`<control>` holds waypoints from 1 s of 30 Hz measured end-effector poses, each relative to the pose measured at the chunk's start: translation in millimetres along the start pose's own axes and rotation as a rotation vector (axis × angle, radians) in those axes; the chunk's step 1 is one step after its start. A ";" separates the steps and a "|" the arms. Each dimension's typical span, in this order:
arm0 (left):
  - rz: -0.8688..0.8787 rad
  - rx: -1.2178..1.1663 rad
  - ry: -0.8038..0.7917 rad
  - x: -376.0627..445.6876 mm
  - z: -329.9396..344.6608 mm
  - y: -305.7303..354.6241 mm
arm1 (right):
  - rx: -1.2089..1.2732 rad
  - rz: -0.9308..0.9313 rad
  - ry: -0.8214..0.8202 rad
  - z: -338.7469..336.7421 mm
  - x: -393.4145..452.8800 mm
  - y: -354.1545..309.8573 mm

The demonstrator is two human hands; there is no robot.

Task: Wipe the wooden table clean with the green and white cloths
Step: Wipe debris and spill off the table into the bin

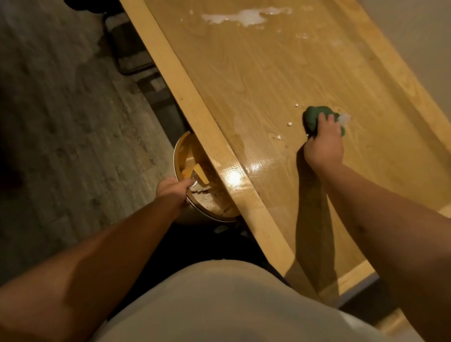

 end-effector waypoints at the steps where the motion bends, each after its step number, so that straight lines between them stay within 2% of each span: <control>1: 0.001 0.000 0.003 0.3 0.3 0.2 | -0.003 -0.033 -0.009 2.4 -2.2 -6.9; 16: 0.035 0.000 -0.023 -2.6 1.0 4.0 | 0.029 -0.336 -0.092 43.8 -61.2 -88.9; 22: 0.053 -0.041 -0.043 -3.4 1.2 2.3 | 0.039 -0.428 -0.182 62.6 -86.2 -118.8; 30: 0.065 -0.133 -0.076 -0.3 2.8 1.3 | -0.014 -0.488 -0.221 82.0 -112.8 -151.9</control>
Point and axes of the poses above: each hand's wrist, its own x-axis towards the middle knuckle, its own z-axis out of the palm, y = z × x, the point moved 8 cm from there along x, towards the middle knuckle, and after that the axes turned 3 degrees about -z, right-handed, at the moved point
